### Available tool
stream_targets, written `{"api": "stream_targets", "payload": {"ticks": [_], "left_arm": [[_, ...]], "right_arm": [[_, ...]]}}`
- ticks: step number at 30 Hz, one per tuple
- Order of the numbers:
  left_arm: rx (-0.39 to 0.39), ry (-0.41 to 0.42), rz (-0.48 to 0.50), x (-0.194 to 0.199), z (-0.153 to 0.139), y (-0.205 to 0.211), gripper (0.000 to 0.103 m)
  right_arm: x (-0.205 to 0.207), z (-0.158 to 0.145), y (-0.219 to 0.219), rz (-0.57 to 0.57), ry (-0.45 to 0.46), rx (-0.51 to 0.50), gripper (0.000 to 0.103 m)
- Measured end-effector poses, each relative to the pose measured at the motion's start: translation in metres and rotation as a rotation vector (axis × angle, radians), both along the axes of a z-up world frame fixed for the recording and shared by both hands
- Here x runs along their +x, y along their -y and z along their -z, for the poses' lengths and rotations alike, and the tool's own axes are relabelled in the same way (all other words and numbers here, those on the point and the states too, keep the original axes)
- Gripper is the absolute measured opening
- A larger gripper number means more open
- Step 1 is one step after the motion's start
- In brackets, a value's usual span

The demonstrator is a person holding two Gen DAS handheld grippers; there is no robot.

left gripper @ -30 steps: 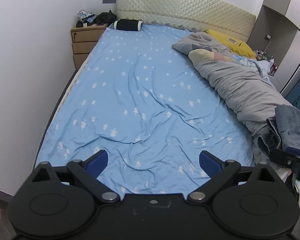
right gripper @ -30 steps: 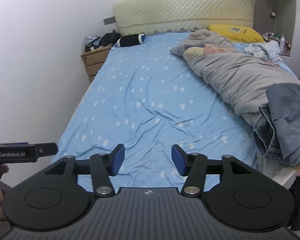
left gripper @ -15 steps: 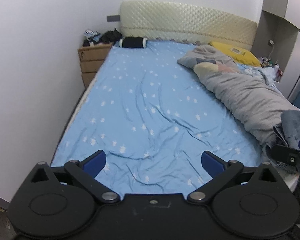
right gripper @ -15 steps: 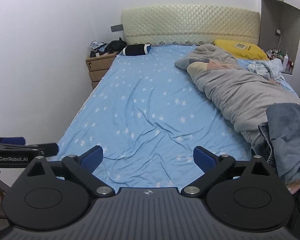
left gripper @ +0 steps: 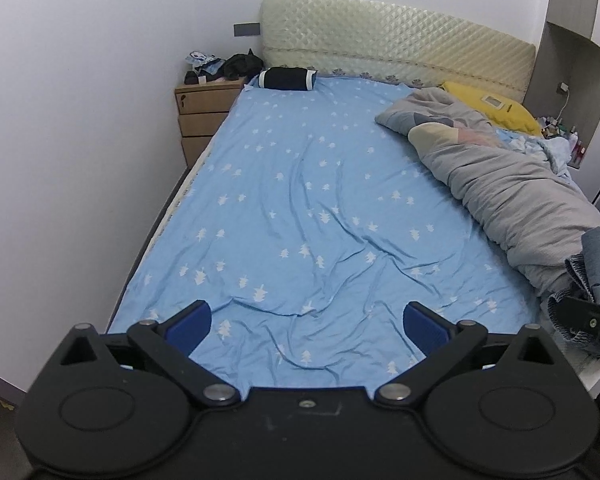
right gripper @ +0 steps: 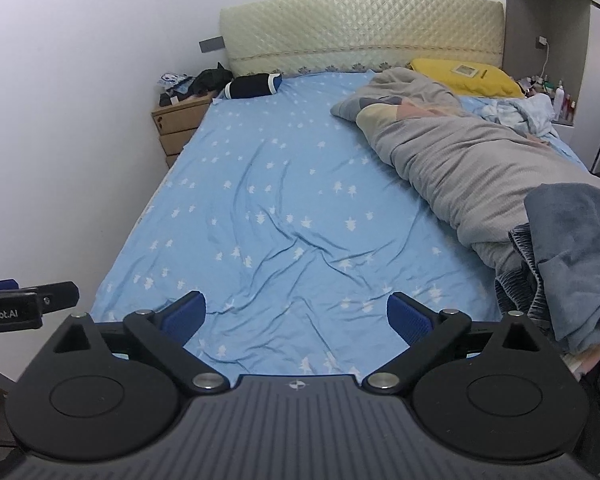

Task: Fold clothes

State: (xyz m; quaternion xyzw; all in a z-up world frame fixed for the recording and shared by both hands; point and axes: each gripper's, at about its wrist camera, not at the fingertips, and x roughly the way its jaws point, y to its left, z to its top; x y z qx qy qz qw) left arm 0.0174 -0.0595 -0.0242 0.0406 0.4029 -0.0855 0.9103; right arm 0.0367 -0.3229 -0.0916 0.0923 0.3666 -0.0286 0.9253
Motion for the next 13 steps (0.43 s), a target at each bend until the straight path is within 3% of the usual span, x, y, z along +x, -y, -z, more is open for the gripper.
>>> {"api": "stream_targets", "payload": {"ticks": [13], "left_arm": [[0.013, 0.003, -0.024, 0.0052, 0.0028, -0.0017, 0.103]], "right_arm": [[0.0054, 0.0005, -0.0056, 0.022, -0.008, -0.015, 0.099]]}}
